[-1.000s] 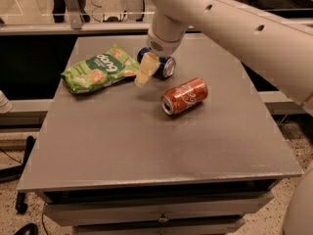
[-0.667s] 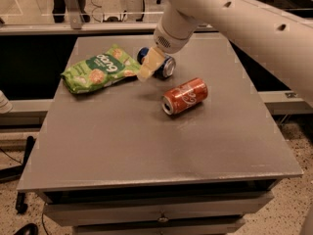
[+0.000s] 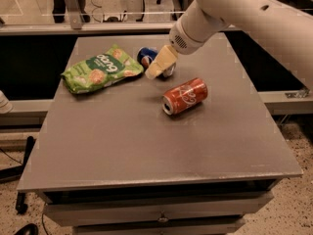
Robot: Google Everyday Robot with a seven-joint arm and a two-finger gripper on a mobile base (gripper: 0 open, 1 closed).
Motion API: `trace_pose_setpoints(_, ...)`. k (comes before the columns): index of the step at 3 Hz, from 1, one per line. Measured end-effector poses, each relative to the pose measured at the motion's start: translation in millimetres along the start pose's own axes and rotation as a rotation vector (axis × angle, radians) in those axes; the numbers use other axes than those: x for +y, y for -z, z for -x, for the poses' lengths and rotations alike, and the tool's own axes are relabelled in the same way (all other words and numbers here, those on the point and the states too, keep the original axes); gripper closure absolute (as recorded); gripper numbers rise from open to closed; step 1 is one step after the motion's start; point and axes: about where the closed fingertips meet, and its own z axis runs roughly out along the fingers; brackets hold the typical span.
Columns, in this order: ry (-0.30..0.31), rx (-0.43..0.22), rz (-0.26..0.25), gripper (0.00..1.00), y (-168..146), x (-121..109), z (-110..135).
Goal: Move pepsi can near green rice chip bag
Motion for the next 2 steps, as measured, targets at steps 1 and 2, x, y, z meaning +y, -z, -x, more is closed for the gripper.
trace_pose_setpoints(1, 0.07, -0.016, -0.033, 0.0, 14, -10, 4)
trace_pose_setpoints(2, 0.167, -0.05, -0.093, 0.0, 55, -37, 8)
